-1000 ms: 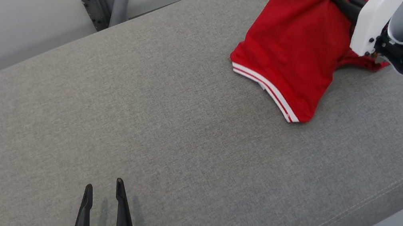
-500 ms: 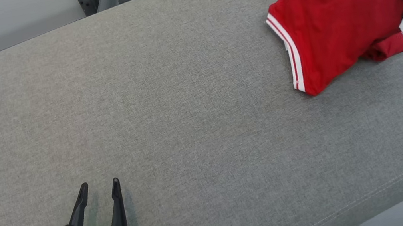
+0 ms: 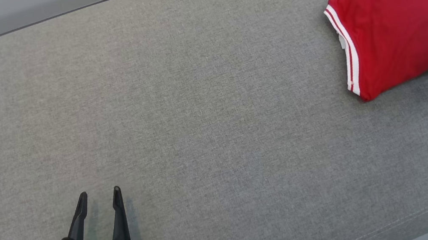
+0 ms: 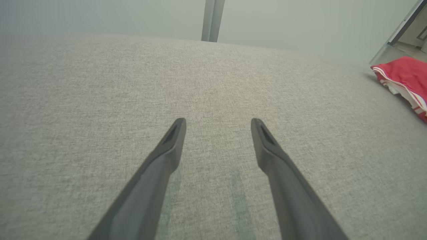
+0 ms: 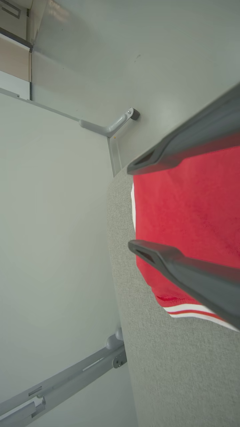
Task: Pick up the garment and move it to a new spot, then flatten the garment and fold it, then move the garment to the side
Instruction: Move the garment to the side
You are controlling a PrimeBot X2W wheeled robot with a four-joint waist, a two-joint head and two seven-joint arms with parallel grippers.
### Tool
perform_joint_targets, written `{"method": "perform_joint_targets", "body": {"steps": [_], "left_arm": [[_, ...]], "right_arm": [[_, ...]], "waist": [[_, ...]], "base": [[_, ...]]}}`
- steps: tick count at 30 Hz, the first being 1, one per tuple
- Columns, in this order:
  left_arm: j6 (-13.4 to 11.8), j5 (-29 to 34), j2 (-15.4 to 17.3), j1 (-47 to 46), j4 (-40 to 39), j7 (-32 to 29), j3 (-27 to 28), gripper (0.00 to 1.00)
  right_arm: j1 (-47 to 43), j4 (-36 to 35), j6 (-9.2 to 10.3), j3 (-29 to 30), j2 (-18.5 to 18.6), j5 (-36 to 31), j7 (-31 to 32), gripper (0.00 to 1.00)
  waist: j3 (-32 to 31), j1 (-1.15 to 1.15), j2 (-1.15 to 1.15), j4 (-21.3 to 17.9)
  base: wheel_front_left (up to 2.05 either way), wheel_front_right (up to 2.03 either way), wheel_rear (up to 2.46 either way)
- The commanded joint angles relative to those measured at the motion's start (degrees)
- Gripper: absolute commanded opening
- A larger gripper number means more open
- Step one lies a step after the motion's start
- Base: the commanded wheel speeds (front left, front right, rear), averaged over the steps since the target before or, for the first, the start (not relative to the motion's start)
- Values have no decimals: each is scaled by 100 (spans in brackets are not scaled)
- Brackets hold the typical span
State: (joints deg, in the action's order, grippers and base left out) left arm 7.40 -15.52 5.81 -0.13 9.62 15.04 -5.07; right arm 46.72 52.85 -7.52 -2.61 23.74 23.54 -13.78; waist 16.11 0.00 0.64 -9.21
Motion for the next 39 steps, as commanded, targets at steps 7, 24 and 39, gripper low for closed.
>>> {"method": "perform_joint_targets", "body": {"steps": [7,24,39], "left_arm": [[16,-75,-162,309,-75,15,143,100],[10,213,-281,820,134,15,605,100],[15,-64,-285,907,216,15,602,100]], "right_arm": [[-1523,-1748,4,191,-170,-676,-137,100],[-4982,-4605,6,627,-1473,-2005,-139,100],[-5386,-4807,8,998,-2054,-2412,-140,100]], "waist": [[-681,0,-64,328],[-1666,0,-64,863],[-1768,0,-64,819]], "base": [[0,0,0],[0,0,0],[0,0,0]]}}
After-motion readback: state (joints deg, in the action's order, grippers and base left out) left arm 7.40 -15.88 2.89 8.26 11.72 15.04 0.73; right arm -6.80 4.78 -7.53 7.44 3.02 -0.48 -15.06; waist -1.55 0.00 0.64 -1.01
